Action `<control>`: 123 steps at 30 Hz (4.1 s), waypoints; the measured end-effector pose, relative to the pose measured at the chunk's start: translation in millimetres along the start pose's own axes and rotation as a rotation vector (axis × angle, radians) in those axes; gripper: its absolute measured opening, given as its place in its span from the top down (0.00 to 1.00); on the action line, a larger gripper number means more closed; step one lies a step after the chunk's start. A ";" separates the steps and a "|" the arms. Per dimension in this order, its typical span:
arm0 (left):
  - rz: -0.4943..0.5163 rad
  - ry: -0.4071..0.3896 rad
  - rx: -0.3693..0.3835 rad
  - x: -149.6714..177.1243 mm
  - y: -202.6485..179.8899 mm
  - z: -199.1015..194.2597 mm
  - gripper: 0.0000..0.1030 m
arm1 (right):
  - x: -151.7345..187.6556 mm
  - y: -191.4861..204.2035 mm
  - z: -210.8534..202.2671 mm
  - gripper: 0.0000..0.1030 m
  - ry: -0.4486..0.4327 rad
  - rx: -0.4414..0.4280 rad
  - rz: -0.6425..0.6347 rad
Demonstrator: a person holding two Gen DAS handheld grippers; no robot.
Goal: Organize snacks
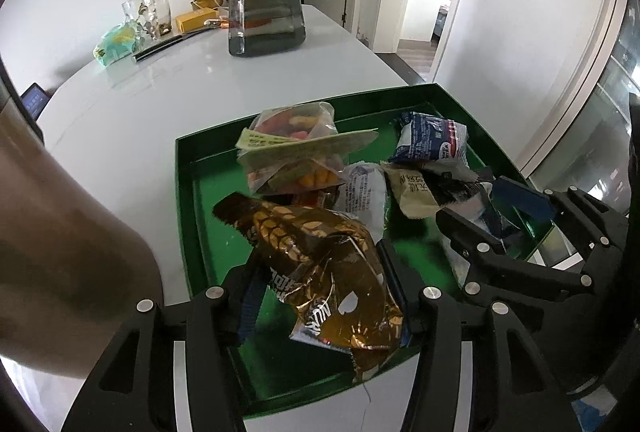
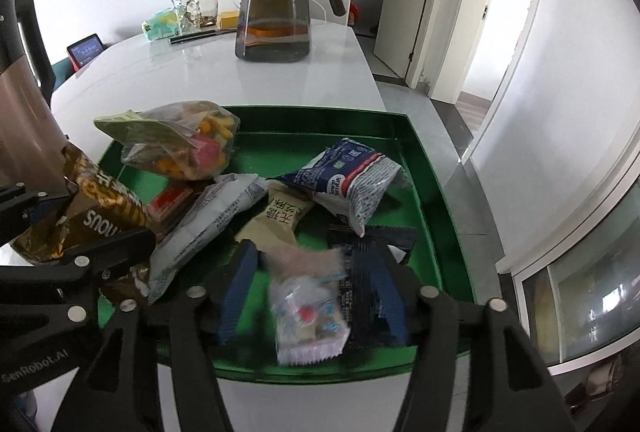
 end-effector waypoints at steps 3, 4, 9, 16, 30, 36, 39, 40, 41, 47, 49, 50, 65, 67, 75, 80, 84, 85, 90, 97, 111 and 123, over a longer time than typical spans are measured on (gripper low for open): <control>-0.009 -0.001 -0.003 0.2 2.9 -3.5 0.54 | -1.4 0.8 -3.6 0.01 -0.005 0.002 0.000; -0.009 -0.004 -0.003 0.2 3.5 -5.6 0.54 | -1.6 1.5 -5.9 0.00 -0.009 0.000 0.001; -0.015 -0.019 0.000 0.6 6.4 -14.6 0.51 | -2.2 3.8 -17.0 0.00 -0.024 0.007 -0.005; -0.004 -0.063 -0.004 -5.8 8.2 -34.0 0.45 | -8.8 5.8 -35.0 0.00 -0.056 0.032 -0.005; 0.014 -0.112 0.005 5.3 9.3 -75.9 0.40 | -5.2 11.7 -70.3 0.00 -0.080 0.057 -0.011; 0.022 -0.148 0.033 25.4 13.1 -115.5 0.40 | 3.1 22.0 -107.4 0.00 -0.114 0.033 0.001; 0.006 -0.161 0.028 38.6 23.7 -135.6 0.33 | 7.5 32.1 -129.6 0.00 -0.132 0.015 0.006; 0.001 -0.172 0.026 43.7 28.7 -144.2 0.28 | 8.7 36.9 -136.6 0.00 -0.138 0.004 0.005; -0.001 -0.182 0.018 46.7 33.1 -150.7 0.25 | 10.6 43.0 -145.0 0.00 -0.145 -0.006 0.000; 0.018 -0.212 -0.046 67.6 57.4 -188.1 0.20 | 19.5 77.0 -184.1 0.00 -0.169 -0.067 -0.016; 0.018 -0.219 -0.041 73.0 61.3 -198.6 0.20 | 22.6 86.6 -196.8 0.00 -0.179 -0.083 -0.012; 0.019 -0.224 -0.039 75.9 62.6 -204.1 0.20 | 24.7 90.7 -203.4 0.00 -0.184 -0.090 -0.010; 0.097 -0.239 -0.058 111.4 79.4 -240.5 0.20 | 62.1 121.1 -255.7 0.00 -0.181 -0.096 0.023; 0.112 -0.235 -0.058 117.6 82.2 -243.2 0.20 | 68.4 122.4 -258.2 0.00 -0.171 -0.096 0.031; 0.147 -0.200 -0.091 141.4 111.4 -251.2 0.20 | 80.7 114.9 -260.5 0.00 -0.146 -0.051 0.057; 0.157 -0.181 -0.104 154.1 129.7 -251.1 0.20 | 84.0 111.7 -261.3 0.00 -0.138 -0.026 0.064; 0.154 -0.170 -0.113 160.5 142.0 -250.0 0.20 | 85.9 112.0 -262.7 0.00 -0.134 -0.015 0.064; 0.147 -0.167 -0.112 161.1 144.8 -249.4 0.20 | 86.8 112.5 -262.8 0.00 -0.131 -0.012 0.063; 0.141 -0.168 -0.108 160.5 151.1 -249.3 0.20 | 90.2 115.3 -262.8 0.00 -0.126 -0.007 0.057; 0.138 -0.158 -0.095 162.2 154.0 -247.8 0.20 | 94.4 112.1 -260.7 0.00 -0.119 0.004 0.071; 0.103 -0.145 -0.177 164.2 197.1 -250.4 0.20 | 102.1 104.7 -253.4 0.00 -0.095 0.010 0.077; 0.121 -0.127 -0.224 166.5 214.3 -243.1 0.20 | 108.1 97.4 -246.3 0.00 -0.071 0.020 0.081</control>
Point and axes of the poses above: each gripper's, at about its wrist camera, not at the fingertips, and z roughly the way its jaws point, y to its left, x to its underside, the point moved 8 cm from there along z, roughly the way its jaws point, and after that the axes turned 7 degrees about -y, right-handed, at the moved point
